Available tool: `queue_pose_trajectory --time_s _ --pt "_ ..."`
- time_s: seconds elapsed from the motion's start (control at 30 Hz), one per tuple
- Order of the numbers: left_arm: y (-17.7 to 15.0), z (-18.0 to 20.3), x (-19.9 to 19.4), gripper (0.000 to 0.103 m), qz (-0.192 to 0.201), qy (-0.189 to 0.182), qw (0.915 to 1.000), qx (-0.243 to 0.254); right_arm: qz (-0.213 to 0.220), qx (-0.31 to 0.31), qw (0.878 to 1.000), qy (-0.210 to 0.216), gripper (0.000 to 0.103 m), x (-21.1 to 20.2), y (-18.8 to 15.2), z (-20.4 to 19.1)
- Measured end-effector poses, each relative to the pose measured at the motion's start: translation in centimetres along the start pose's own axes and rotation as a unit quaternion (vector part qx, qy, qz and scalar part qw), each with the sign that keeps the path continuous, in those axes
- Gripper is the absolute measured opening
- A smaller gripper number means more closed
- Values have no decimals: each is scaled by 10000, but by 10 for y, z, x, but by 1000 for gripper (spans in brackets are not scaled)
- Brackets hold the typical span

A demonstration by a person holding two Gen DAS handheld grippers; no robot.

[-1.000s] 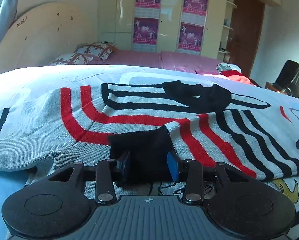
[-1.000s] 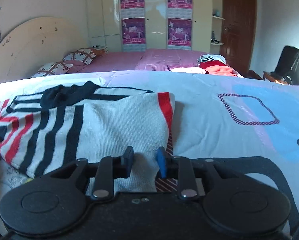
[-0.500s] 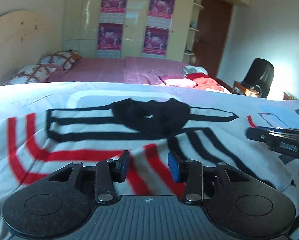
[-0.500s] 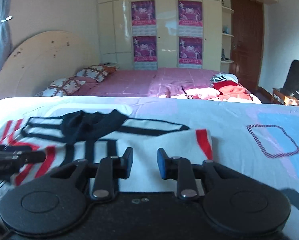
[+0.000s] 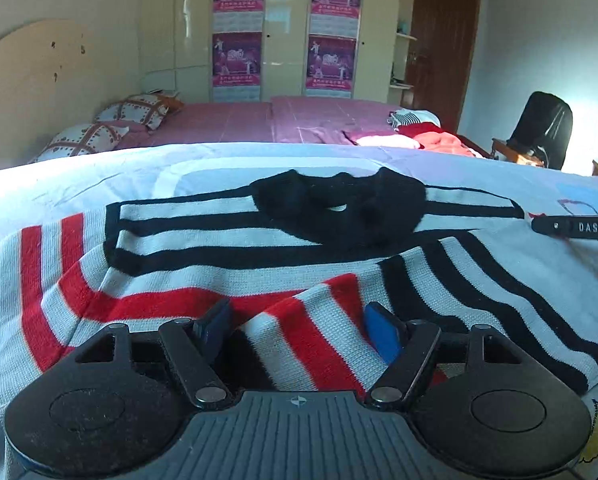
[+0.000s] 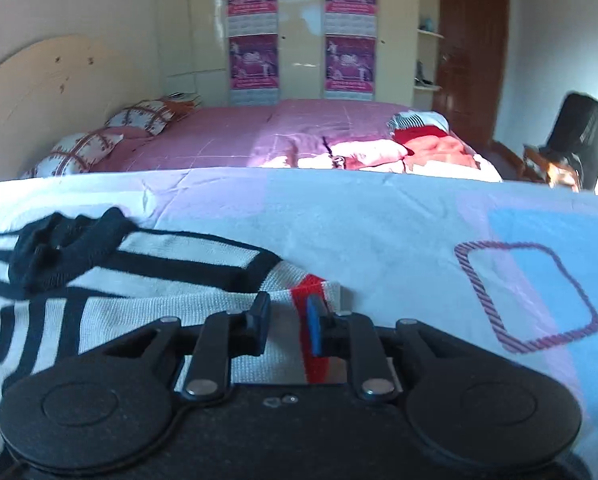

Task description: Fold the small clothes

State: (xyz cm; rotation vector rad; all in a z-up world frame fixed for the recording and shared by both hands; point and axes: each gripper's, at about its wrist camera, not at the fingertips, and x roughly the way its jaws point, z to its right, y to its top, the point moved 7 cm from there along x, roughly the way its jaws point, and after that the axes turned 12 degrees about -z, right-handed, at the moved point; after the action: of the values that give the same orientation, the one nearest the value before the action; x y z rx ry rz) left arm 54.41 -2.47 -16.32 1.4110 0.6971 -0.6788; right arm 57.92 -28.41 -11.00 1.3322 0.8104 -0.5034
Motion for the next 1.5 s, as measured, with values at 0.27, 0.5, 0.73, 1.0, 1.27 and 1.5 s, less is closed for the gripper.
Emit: queue_pose_trajectory --time_s 0.27,0.5,0.73,1.0,1.27,1.5 --pt "-21 -33 -36 73 -77 394 9987 -300 403 7 9989 240 25 -67 -30 -9" --pt "-43 -65 -51 73 -206 460 9968 -624 106 -37 9998 167 26 -89 -86 -19" --pt "-46 -66 -47 38 -261 -129 9957 -882 205 185 9986 448 24 -111 -94 -26" --pt "-48 -70 -44 5 -78 -146 9972 -730 -18 -3 10000 47 17 -95 -106 -39" --pt "-52 -106 -93 100 452 102 9950 -887 -24 74 9999 -126 27 -105 -103 -46" --pt "-129 -255 -151 64 560 188 9583 -2797 177 450 9985 259 28 -130 -112 -81"
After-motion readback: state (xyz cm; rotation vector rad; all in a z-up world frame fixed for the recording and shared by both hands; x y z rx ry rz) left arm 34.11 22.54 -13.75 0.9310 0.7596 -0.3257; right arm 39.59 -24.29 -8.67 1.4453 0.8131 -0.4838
